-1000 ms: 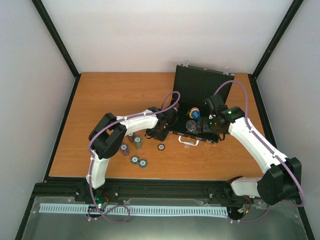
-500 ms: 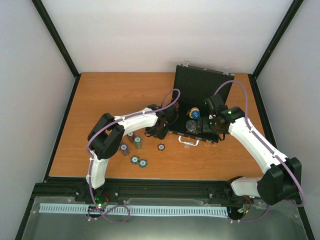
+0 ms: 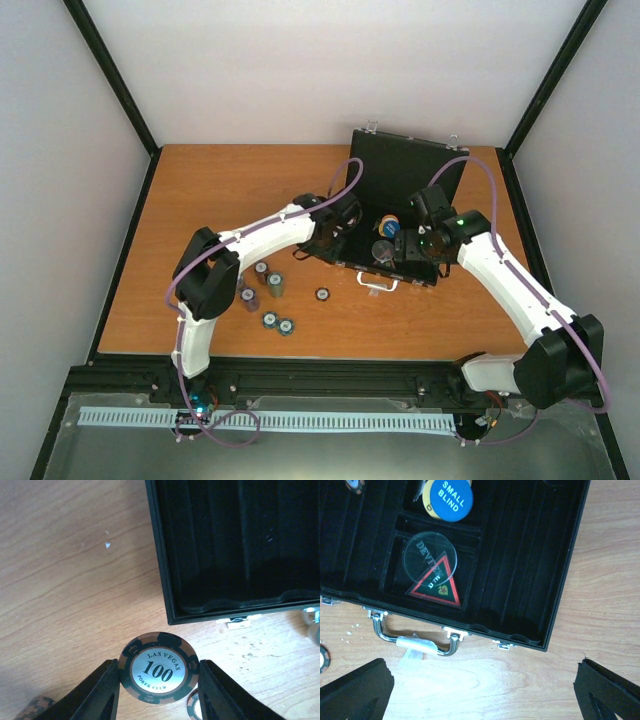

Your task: Pack up texas hold em set

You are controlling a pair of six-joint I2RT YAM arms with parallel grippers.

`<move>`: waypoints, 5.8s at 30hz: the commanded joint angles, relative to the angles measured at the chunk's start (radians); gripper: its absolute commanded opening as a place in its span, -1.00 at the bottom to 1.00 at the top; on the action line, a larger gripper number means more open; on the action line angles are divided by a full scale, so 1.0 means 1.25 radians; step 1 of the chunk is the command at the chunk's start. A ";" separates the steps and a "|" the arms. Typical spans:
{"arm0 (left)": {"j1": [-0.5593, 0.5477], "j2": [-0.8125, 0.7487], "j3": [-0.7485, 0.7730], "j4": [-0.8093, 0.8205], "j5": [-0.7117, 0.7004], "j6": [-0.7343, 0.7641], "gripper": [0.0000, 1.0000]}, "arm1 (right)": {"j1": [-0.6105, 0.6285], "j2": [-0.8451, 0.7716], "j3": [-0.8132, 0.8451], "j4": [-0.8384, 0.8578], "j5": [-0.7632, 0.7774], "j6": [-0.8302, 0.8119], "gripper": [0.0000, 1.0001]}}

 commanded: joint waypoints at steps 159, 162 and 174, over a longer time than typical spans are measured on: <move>-0.100 -0.023 -0.266 0.166 0.106 0.011 -0.07 | -0.120 0.006 -0.013 0.032 0.030 -0.109 1.00; -0.099 -0.023 -0.270 0.168 0.101 0.010 -0.18 | -0.120 0.007 -0.010 0.032 0.030 -0.110 1.00; -0.100 -0.051 -0.259 0.141 0.074 0.007 -0.35 | -0.119 0.007 -0.021 0.038 0.028 -0.111 1.00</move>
